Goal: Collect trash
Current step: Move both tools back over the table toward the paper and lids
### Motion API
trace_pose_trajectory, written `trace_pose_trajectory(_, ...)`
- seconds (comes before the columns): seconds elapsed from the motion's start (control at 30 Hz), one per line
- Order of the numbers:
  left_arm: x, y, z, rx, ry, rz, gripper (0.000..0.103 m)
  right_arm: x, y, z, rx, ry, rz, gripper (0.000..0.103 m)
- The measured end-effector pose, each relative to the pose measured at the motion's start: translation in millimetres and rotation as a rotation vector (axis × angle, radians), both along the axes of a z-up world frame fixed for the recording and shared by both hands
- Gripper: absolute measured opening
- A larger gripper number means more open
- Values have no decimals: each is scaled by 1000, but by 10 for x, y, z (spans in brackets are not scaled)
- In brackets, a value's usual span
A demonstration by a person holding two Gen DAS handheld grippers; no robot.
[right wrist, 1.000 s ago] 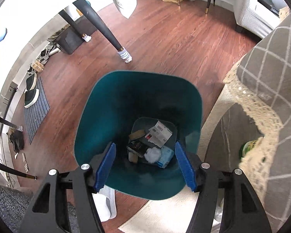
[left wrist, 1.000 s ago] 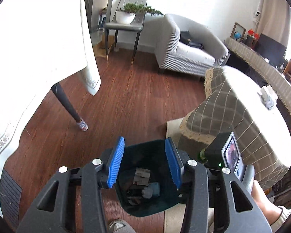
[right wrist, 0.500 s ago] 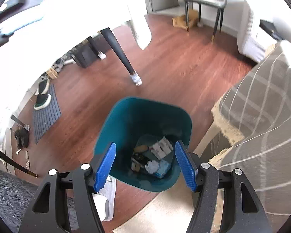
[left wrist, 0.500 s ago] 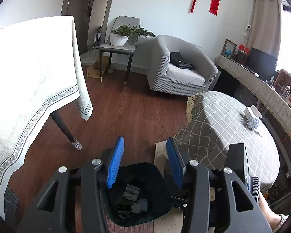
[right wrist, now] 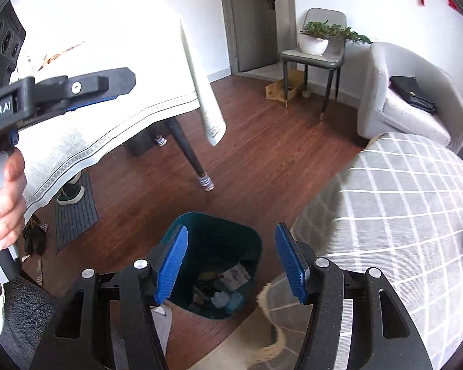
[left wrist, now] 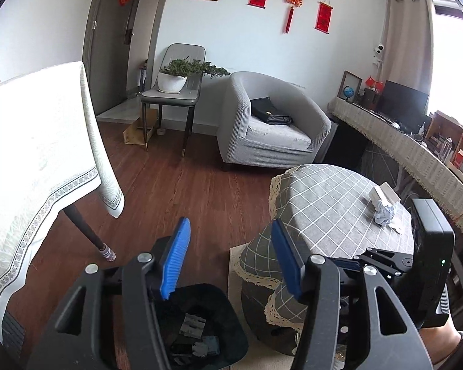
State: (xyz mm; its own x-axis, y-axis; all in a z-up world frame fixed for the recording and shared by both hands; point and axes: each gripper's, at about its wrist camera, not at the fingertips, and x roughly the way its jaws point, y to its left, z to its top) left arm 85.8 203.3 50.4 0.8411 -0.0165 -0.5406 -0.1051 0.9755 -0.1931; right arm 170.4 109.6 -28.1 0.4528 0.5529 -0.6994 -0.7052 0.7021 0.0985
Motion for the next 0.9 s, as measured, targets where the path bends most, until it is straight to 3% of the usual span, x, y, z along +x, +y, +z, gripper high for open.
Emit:
trace_pose_trajectory(0.23, 307, -375, 17, 20, 2, -34, 67, 171, -378, 113, -13, -45, -46, 60)
trace_pose_trajectory(0.4, 505, -672, -8, 40, 1, -67, 78, 292, -651, 142, -21, -59, -77, 60)
trace_pose_trajectory(0.9, 1052, -1412, -149, 48, 12, -166, 87, 626, -1552, 164, -38, -90, -198, 60)
